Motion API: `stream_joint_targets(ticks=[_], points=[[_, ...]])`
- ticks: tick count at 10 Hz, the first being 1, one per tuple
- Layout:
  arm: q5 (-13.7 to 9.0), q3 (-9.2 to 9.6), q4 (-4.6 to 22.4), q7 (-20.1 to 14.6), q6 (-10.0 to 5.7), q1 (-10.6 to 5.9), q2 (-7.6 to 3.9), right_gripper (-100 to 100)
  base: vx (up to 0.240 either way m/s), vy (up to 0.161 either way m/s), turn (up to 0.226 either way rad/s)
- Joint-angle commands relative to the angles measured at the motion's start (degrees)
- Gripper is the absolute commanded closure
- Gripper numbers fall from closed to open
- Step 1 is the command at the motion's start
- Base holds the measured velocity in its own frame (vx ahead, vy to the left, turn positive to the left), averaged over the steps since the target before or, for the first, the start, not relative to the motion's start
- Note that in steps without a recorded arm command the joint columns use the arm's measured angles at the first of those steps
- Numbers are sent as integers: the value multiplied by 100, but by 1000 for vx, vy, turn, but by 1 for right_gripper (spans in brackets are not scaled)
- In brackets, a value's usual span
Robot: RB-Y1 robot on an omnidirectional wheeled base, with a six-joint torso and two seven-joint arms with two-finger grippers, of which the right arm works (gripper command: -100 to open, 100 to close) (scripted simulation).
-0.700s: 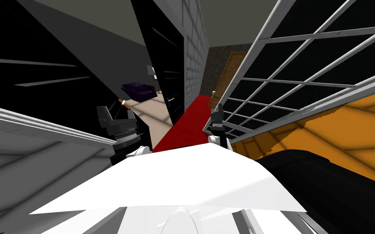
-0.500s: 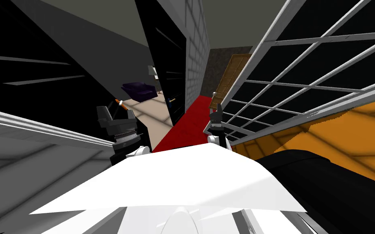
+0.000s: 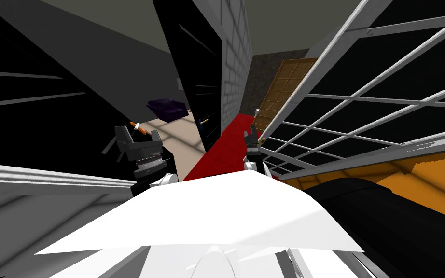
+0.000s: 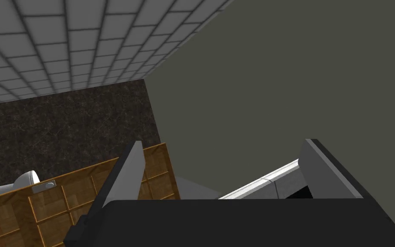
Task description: Push the door open
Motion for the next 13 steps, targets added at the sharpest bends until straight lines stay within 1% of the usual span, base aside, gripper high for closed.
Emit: stream_joint_targets(ticks=[1,5,9,10,13], points=[[114,146,176,-98,-35,-21,-68,-100,244,-15,68],[423,553,488,-315,-12,-52,-197,-100,191,-25,69],[782,1026,850,-568,14,-89,-325,-100,197,-38,82],[829,1088,897,-600,18,-94,-340,-100,133,-16,74],[1116,1464,1186,-801,39,-124,-432,-100,176,-46,79]])
